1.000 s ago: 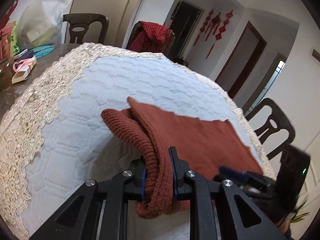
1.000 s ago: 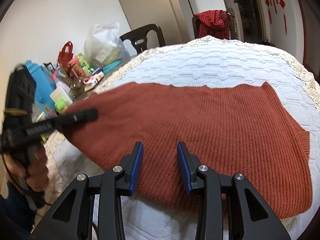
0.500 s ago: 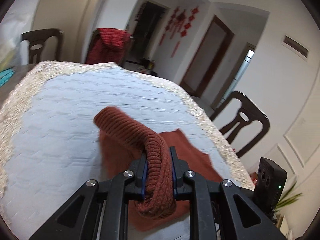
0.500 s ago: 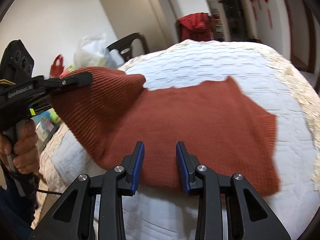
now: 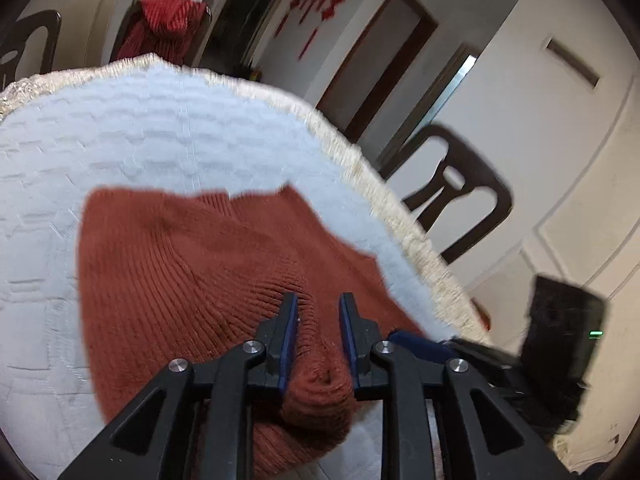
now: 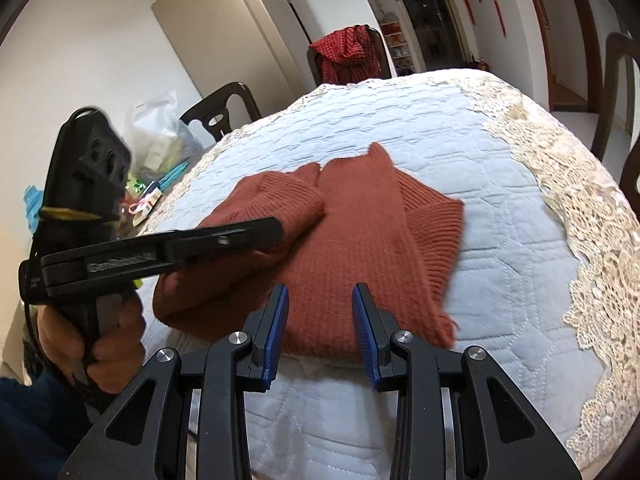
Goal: Fold small clothes
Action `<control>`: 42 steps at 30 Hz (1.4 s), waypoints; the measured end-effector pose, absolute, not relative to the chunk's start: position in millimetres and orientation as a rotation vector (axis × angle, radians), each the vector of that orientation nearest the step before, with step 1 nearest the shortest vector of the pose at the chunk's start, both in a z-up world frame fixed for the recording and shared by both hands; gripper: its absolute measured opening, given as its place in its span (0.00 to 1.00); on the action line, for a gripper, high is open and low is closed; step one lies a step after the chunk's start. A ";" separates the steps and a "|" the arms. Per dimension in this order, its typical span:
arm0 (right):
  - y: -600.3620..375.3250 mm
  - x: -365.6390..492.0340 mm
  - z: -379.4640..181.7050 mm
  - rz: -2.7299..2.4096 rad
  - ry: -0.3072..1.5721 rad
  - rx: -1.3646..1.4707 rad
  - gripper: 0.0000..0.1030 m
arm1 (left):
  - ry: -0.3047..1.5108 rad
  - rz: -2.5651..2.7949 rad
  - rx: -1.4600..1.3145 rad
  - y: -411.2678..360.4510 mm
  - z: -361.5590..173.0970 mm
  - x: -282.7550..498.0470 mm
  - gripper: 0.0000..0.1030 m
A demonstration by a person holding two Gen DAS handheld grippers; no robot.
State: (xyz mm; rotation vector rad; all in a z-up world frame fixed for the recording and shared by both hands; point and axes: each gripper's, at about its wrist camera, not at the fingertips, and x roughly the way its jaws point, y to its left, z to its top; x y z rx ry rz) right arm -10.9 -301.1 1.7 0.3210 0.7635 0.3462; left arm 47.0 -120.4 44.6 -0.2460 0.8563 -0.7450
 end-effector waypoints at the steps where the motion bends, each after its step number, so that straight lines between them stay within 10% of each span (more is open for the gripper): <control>1: -303.2 -10.2 2.4 0.349 0.762 0.334 0.33 | 0.827 -0.734 -0.259 -110.4 51.9 43.9 0.26; 30: -284.0 40.4 -11.4 0.598 0.926 0.686 0.47 | 0.807 -0.493 -0.172 -50.5 17.2 35.3 0.36; 42: -264.4 62.5 -15.8 0.598 0.980 0.637 0.37 | 0.811 -0.490 -0.174 -50.3 12.9 36.1 0.40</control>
